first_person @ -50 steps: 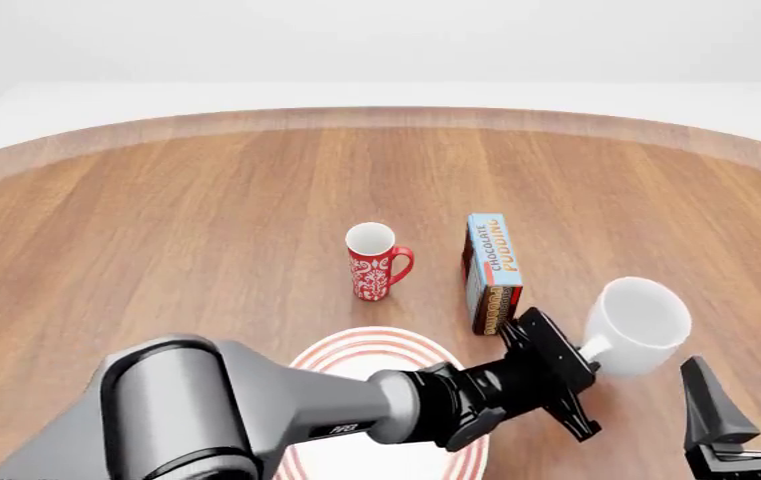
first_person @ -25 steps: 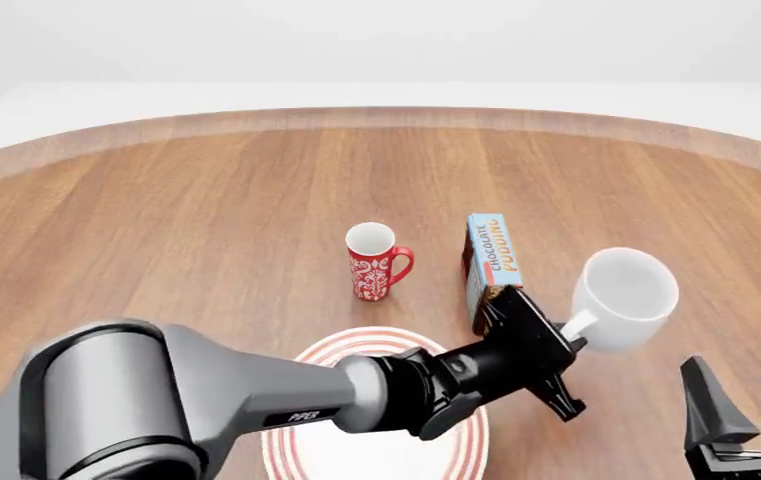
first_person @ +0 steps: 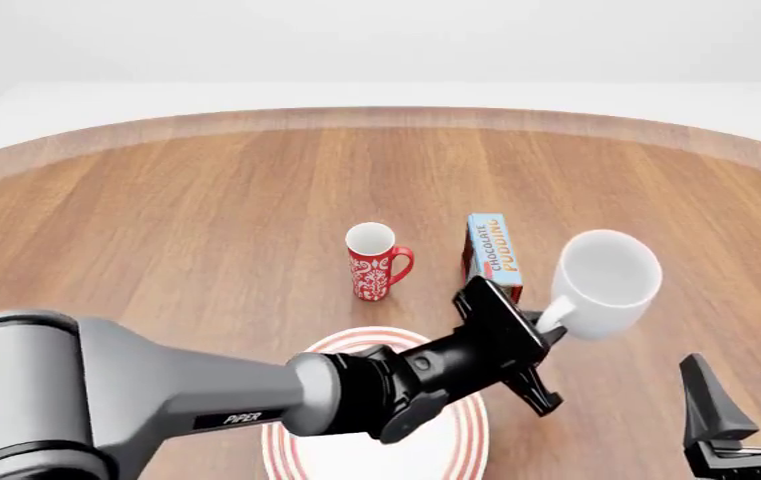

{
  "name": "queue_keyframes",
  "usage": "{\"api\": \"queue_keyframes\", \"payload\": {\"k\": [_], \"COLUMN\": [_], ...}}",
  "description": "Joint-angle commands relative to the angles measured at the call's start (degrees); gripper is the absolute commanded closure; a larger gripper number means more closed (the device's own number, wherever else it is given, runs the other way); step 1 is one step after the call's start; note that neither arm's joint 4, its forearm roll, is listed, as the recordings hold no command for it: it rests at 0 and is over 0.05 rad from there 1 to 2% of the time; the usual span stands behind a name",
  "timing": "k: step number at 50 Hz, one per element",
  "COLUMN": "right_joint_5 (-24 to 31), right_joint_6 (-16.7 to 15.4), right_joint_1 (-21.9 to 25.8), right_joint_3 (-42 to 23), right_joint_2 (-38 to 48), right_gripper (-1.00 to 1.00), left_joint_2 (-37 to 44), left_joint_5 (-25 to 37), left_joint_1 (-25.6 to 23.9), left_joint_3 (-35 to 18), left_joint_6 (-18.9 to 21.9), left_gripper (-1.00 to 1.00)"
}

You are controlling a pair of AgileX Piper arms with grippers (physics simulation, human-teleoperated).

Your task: Pick up the white mug and put it on the plate, and put the chocolate pudding to the right of the plate.

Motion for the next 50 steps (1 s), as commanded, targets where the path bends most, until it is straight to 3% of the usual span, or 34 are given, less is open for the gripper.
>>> {"api": "queue_keyframes", "payload": {"k": [1, 26, 50], "right_joint_5": [0.15, 3.78, 2.32], "right_joint_6": [-0.02, 0.06, -0.09], "right_joint_1": [0.06, -0.01, 0.08], "right_joint_3": [0.01, -0.03, -0.05], "right_joint_2": [-0.24, -3.78, -2.29], "right_gripper": [-1.0, -1.0, -1.0], "left_joint_2": [-4.85, -12.7, -20.56], "left_joint_5": [-1.46, -3.06, -4.63], "left_joint_1": [-0.42, -2.01, 1.72], "left_joint_3": [4.77, 13.08, 20.68], "left_joint_6": [0.64, 1.32, 1.28], "left_gripper": [1.0, 1.0, 1.0]}}
